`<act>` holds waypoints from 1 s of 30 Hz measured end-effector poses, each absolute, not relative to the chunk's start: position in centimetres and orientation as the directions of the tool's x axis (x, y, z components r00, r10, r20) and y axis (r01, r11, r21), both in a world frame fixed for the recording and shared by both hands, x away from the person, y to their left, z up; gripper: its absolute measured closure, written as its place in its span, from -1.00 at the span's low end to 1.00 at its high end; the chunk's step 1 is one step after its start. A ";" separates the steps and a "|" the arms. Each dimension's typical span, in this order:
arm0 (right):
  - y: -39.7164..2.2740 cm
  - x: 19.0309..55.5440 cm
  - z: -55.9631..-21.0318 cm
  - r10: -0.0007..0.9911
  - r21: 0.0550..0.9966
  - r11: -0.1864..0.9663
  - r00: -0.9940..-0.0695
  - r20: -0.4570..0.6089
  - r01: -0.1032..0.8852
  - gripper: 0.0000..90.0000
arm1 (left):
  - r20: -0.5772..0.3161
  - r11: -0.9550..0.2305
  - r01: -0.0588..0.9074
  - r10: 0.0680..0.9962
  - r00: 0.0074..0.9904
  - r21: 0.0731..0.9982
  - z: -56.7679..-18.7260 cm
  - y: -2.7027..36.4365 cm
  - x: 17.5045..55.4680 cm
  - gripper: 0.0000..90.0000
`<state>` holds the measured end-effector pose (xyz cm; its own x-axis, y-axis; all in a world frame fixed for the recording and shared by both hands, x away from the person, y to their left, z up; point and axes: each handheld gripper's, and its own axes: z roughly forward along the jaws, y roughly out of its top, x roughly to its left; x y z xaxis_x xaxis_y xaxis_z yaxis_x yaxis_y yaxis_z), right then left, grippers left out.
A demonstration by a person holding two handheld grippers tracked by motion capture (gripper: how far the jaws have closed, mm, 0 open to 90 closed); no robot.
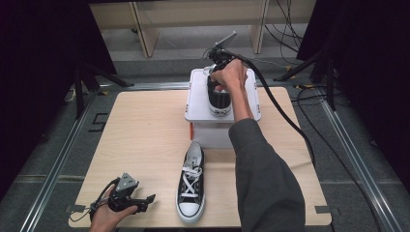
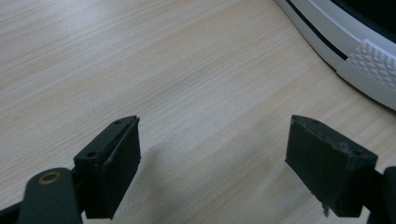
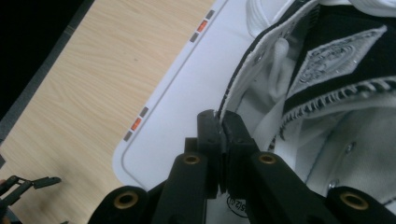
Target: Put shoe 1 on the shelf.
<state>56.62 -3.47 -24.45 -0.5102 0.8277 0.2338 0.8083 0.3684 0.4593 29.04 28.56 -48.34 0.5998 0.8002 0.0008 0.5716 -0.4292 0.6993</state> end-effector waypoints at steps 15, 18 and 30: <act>-3.2 56.2 -24.8 0.815 0.465 0.390 -0.533 0.228 0.795 0.67 | -0.012 -0.411 0.581 0.810 0.587 0.703 -48.4 28.5 29.0 -0.61; -3.9 55.6 -23.9 0.804 0.498 0.395 -0.553 0.219 0.772 0.33 | -0.012 -0.417 0.585 0.807 0.590 0.696 -48.4 28.6 28.9 -0.61; -10.3 49.3 -21.7 0.700 0.625 0.430 -0.678 0.225 0.652 0.15 | 0.000 -0.421 0.580 0.810 0.587 0.697 -48.4 28.6 29.1 -0.61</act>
<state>49.28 -10.33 -21.68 -0.6781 0.6995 0.2254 0.6516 0.4304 0.6247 29.07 28.60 -48.42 0.5869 0.8097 -0.0001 0.5804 -0.4206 0.6973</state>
